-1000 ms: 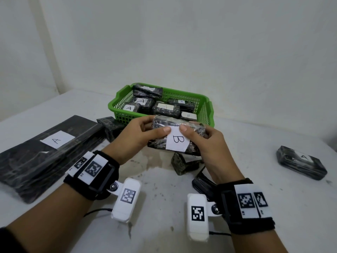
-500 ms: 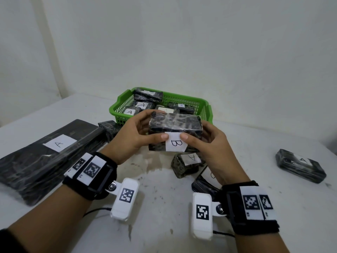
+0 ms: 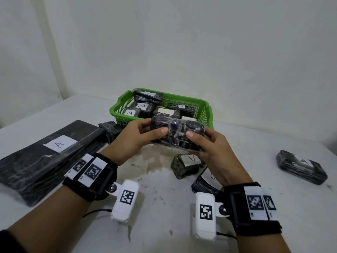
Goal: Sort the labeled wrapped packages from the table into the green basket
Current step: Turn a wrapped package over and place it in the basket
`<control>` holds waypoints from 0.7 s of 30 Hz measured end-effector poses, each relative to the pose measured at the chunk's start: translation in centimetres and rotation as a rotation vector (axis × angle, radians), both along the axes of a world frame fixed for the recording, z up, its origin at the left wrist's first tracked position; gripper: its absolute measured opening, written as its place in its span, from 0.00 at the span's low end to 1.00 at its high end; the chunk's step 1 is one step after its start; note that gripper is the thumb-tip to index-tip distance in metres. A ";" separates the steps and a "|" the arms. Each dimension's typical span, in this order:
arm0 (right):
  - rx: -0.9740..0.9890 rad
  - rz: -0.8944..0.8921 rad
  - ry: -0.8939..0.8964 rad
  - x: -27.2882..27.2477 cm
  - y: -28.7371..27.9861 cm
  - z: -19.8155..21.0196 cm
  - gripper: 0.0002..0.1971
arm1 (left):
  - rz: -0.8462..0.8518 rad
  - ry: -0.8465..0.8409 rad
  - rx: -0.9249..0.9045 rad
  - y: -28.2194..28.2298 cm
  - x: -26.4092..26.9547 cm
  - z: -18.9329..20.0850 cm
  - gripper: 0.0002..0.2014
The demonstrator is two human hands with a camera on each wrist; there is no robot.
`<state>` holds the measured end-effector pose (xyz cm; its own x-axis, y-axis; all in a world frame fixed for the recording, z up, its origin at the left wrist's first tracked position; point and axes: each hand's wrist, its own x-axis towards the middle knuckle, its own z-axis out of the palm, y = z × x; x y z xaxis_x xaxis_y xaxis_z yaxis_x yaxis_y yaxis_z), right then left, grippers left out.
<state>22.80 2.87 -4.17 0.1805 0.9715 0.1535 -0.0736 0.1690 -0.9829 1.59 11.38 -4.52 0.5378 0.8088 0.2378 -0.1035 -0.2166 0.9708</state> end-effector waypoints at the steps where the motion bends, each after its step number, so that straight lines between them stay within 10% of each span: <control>1: -0.003 -0.009 -0.010 -0.1 0.1 -0.1 0.32 | 0.002 0.010 0.017 0.0 0.0 0.0 0.22; 21: 0.032 -0.076 -0.081 0.7 0.6 -0.6 0.41 | -0.056 -0.012 -0.021 0.2 -0.4 0.1 0.31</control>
